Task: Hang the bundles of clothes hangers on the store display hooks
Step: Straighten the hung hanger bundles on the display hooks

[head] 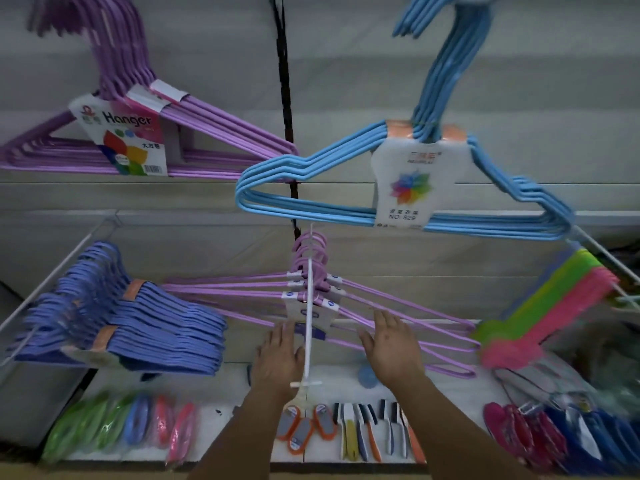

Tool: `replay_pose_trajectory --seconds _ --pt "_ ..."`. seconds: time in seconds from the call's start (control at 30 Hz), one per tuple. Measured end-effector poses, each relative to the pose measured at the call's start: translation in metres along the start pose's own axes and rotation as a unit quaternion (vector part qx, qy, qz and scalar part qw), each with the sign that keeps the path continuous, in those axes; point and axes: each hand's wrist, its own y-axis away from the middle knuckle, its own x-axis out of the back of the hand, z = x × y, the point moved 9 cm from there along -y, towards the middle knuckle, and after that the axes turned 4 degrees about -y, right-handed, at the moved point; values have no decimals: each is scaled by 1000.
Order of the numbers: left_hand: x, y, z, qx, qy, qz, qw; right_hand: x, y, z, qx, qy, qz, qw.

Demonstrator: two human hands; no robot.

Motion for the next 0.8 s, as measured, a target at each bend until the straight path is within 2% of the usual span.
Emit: replay_pose_trajectory --seconds 0.1,0.2,0.33,0.47,0.67,0.8 --pt "4 28 5 26 33 17 999 7 30 28 -35 -5 -6 999" --pt "-1 47 25 26 68 -6 997 14 62 62 -80 -35 20 996" --pt "-17 64 79 -74 4 -55 996 33 114 104 -152 -30 31 987" --pt "-31 84 129 -158 -11 -82 984 43 161 137 -211 -11 45 976" --pt "-51 129 207 -285 -19 -103 953 54 246 175 -314 -27 99 944" --pt "-69 168 251 -343 -37 -122 931 48 310 211 -387 -18 88 918"
